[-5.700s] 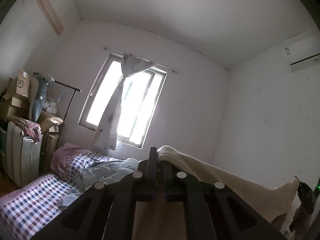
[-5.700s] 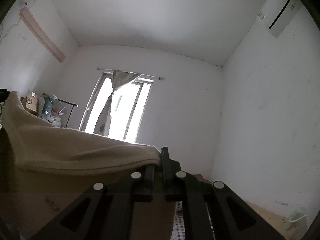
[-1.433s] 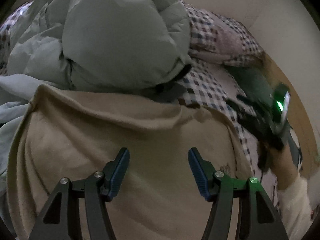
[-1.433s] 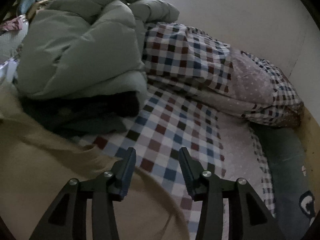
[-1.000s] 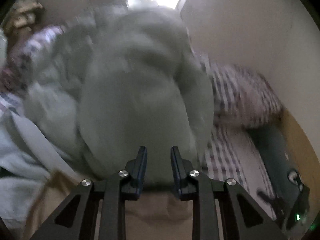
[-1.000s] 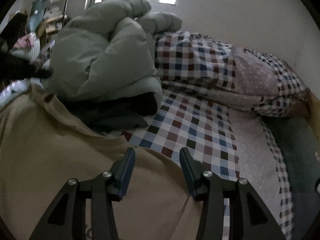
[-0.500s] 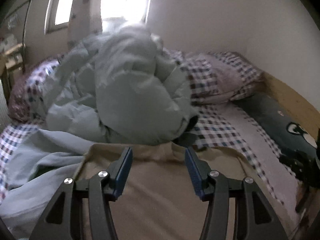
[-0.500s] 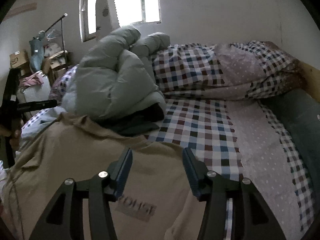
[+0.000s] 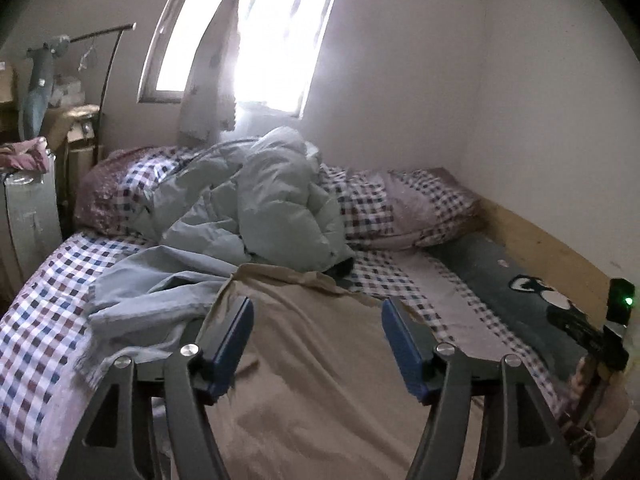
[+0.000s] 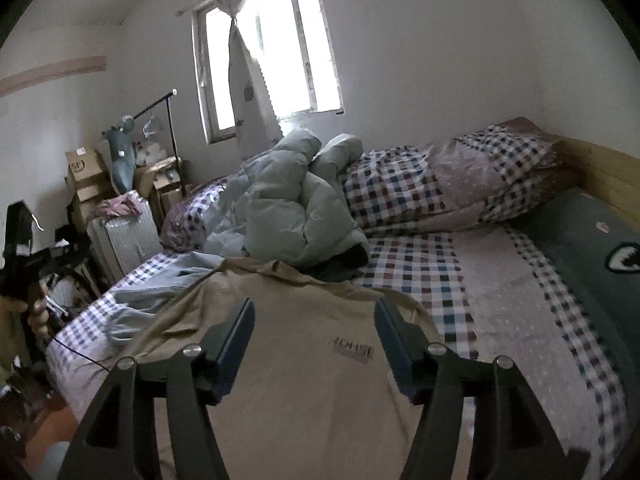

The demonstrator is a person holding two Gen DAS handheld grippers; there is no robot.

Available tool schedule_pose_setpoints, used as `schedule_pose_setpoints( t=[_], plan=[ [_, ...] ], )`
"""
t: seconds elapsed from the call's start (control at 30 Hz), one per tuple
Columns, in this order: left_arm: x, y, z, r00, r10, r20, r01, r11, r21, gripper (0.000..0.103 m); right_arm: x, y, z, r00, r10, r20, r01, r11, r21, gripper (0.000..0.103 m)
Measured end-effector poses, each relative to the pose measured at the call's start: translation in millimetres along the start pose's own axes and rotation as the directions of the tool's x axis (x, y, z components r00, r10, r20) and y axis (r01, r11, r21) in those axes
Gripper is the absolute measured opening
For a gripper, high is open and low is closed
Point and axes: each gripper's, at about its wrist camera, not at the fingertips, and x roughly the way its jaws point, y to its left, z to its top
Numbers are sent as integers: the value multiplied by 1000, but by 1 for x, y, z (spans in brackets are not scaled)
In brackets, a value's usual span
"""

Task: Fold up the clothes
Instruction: 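Withdraw both open grippers from the garment laid flat on the bed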

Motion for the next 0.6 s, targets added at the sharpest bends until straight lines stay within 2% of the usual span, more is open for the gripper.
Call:
schedule_pose_setpoints(
  t=[0.07, 0.17, 0.37, 0.47, 0.6],
  plan=[
    [-24, -16, -9, 1000, -23, 15, 23, 1000, 10, 82, -28, 7, -6, 999, -44, -6, 44, 999, 12, 74],
    [-52, -40, -22, 998, -68, 18, 68, 997, 25, 82, -63, 18, -18, 992, -120, -33, 120, 993, 8, 77],
    [-99, -96, -30, 990, -143, 16, 140, 983, 120, 82, -119, 28, -39, 978, -192, -78, 193, 981, 7, 80],
    [-122, -117, -23, 980, -193, 47, 186, 974, 132, 82, -147, 25, -46, 975, -210, -75, 212, 977, 18, 80],
    [-154, -143, -8, 957, -273, 96, 260, 956, 134, 83, -197, 13, -51, 972, -230, -39, 232, 971, 53, 80]
  ],
)
